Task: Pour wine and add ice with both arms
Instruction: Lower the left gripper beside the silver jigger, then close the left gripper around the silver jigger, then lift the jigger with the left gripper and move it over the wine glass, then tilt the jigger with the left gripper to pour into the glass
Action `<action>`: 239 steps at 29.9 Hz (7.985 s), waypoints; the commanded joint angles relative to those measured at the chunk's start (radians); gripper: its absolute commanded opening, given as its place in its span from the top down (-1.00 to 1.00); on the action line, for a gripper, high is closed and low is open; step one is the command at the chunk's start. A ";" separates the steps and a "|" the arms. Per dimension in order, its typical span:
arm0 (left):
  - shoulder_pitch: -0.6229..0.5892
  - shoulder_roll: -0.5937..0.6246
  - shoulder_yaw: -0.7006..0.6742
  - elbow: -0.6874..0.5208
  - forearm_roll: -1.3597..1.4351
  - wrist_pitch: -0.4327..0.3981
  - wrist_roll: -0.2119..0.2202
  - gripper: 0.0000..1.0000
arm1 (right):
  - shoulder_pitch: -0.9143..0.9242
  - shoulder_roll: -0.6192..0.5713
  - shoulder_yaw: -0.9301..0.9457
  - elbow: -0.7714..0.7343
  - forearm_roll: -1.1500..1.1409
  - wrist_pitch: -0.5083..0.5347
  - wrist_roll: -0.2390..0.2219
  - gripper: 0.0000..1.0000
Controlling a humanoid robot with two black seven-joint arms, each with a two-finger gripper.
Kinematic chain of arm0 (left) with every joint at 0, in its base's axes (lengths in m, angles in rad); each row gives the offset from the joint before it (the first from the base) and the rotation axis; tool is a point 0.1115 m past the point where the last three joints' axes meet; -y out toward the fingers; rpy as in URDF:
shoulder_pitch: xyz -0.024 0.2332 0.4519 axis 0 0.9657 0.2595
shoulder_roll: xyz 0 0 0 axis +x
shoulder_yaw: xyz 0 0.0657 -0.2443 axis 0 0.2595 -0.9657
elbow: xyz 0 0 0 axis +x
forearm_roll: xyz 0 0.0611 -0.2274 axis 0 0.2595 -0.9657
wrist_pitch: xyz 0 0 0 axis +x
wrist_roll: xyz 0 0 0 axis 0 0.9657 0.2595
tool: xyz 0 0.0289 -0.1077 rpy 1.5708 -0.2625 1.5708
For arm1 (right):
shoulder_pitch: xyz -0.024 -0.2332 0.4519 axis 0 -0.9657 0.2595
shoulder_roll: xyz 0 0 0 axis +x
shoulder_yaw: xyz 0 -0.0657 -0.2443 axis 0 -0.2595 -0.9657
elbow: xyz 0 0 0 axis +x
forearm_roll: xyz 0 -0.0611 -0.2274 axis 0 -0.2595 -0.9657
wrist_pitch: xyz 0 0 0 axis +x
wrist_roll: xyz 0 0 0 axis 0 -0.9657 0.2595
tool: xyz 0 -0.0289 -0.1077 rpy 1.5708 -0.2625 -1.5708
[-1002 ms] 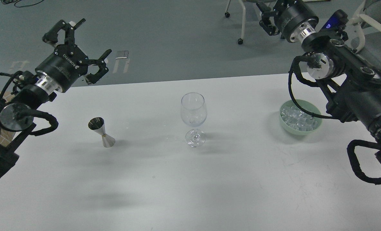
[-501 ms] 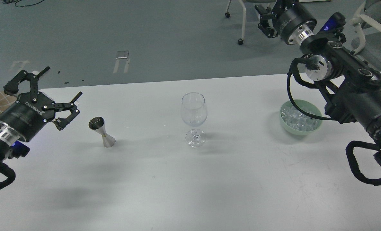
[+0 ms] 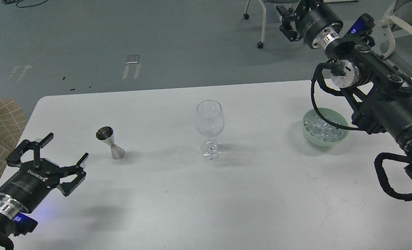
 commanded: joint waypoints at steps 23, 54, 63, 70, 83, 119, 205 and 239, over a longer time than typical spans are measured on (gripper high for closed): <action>-0.317 -0.310 0.113 0.378 0.137 0.078 0.065 -0.98 | -0.015 -0.001 -0.001 0.000 -0.001 0.000 0.000 -1.00; -0.464 -0.383 0.138 0.530 0.145 0.078 0.051 -0.16 | -0.026 0.001 -0.001 0.000 -0.007 0.000 0.000 -1.00; -0.486 -0.383 0.156 0.554 0.143 0.069 0.057 -0.08 | -0.030 0.001 -0.001 0.002 -0.008 0.000 0.000 -1.00; -0.486 -0.392 0.156 0.566 0.145 0.065 0.059 0.13 | -0.030 0.002 -0.001 0.002 -0.008 0.000 0.000 -1.00; -0.487 -0.412 0.155 0.594 0.177 0.063 0.053 0.34 | -0.027 0.002 -0.001 0.002 -0.008 0.000 0.000 -1.00; -0.559 -0.429 0.141 0.596 0.162 -0.005 0.108 0.96 | -0.030 0.002 -0.001 0.000 -0.008 0.000 0.000 -1.00; -0.881 -0.408 0.362 0.123 0.577 0.520 0.349 0.93 | -0.044 0.002 -0.023 0.003 -0.005 0.006 0.000 -1.00; -0.903 -0.432 0.371 0.094 0.887 0.523 0.370 0.93 | -0.043 0.004 -0.023 0.003 -0.007 0.006 0.003 -1.00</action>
